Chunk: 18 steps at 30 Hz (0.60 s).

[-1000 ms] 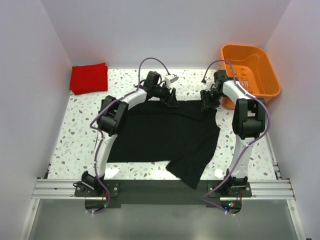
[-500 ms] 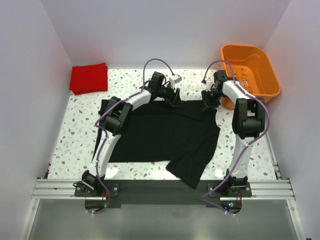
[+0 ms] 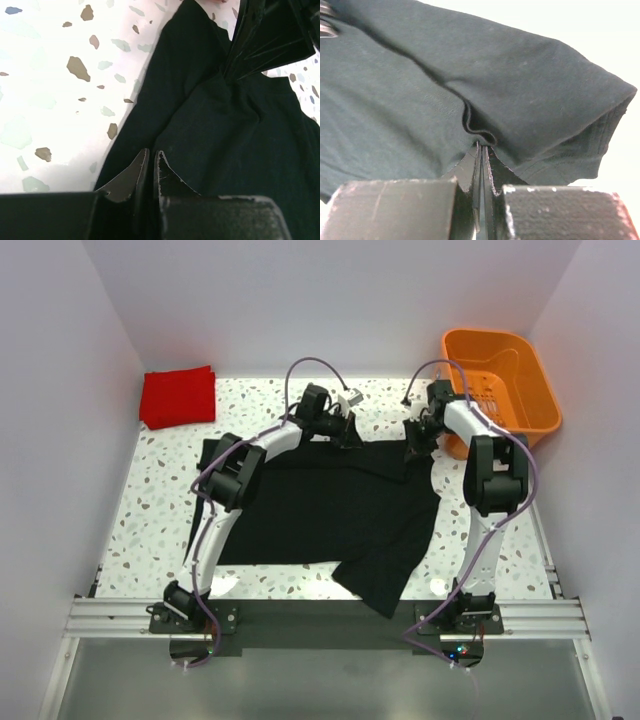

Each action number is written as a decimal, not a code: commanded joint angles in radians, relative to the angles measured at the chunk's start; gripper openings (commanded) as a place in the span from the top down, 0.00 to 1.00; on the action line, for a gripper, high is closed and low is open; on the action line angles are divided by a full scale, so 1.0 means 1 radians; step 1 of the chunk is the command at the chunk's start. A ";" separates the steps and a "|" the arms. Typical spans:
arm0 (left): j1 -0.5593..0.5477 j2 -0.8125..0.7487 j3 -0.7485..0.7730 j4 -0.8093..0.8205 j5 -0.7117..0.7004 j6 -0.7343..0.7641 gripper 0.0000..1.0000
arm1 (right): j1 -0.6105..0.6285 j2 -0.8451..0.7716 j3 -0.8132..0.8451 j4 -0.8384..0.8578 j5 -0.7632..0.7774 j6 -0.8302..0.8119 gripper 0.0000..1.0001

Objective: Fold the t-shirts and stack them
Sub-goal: Fold the tshirt

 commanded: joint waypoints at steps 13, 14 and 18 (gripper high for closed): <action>-0.004 -0.318 -0.332 0.187 0.181 0.036 1.00 | -0.003 -0.302 -0.231 -0.010 -0.145 -0.186 1.00; -0.004 -0.331 -0.352 0.187 0.189 0.041 1.00 | -0.005 -0.311 -0.246 -0.017 -0.148 -0.221 1.00; -0.020 -0.383 -0.449 0.160 0.212 0.113 1.00 | -0.002 -0.345 -0.302 -0.039 -0.174 -0.304 1.00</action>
